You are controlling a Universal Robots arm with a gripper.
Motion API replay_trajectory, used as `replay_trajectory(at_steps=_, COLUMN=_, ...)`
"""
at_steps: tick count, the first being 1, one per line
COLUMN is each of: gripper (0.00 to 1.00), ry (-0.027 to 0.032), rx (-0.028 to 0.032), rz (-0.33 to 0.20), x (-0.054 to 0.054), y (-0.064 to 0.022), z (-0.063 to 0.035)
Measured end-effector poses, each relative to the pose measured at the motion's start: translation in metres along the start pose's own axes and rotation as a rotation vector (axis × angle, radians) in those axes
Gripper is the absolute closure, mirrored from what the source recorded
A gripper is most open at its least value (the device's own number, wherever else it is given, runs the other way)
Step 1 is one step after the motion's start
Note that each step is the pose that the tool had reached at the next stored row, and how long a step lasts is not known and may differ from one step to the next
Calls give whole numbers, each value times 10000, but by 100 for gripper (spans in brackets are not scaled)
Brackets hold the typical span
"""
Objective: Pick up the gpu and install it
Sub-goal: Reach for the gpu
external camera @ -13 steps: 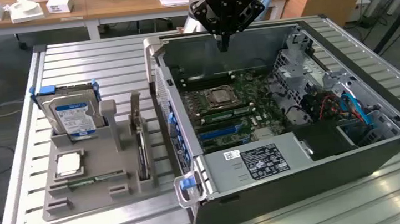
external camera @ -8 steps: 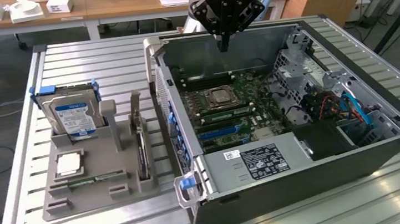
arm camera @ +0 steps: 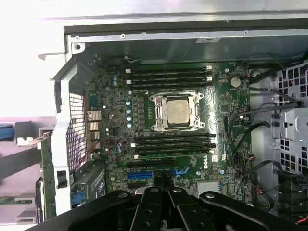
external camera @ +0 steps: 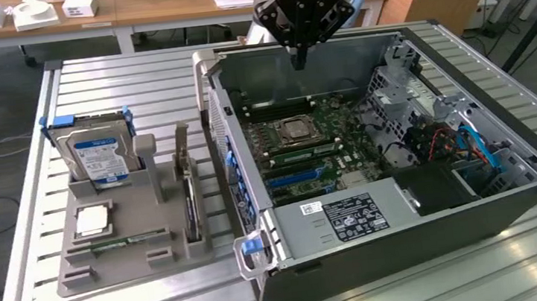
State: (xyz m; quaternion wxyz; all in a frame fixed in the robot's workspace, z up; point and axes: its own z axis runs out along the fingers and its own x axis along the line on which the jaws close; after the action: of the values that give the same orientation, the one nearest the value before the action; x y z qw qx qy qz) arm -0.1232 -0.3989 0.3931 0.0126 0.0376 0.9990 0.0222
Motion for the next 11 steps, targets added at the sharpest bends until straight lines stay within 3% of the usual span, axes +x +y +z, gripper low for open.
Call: replay_trajectory(at_steps=11, gripper=89, ry=2, rx=2, rz=-3, x=183, y=-14, z=-4)
